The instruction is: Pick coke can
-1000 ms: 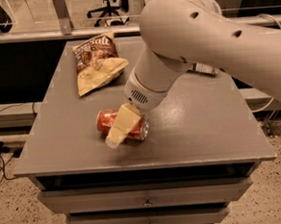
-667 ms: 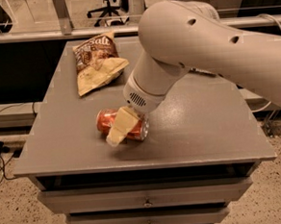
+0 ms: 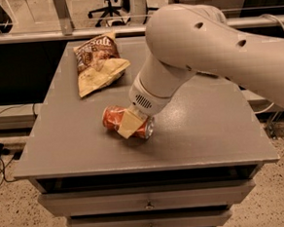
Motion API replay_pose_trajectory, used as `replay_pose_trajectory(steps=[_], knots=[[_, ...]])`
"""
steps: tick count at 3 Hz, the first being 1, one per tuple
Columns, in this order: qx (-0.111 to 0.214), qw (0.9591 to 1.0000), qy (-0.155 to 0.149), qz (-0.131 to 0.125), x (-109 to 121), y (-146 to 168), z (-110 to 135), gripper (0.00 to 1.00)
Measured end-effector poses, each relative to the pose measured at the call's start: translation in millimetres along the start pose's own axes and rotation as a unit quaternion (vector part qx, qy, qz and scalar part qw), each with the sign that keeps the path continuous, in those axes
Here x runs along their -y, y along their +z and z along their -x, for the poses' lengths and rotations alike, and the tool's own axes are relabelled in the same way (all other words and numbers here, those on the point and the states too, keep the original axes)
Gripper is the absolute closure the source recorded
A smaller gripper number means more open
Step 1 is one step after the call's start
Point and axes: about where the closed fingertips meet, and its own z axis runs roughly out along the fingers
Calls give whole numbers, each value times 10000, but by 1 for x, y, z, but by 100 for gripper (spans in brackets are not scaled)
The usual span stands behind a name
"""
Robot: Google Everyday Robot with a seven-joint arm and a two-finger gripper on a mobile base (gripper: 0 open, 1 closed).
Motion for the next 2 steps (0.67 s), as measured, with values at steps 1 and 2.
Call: replay_pose_trajectory(steps=[1, 2], knots=[[310, 9995, -78, -17, 10, -18, 13, 86], [1083, 9939, -188, -4, 30, -55, 39, 100]])
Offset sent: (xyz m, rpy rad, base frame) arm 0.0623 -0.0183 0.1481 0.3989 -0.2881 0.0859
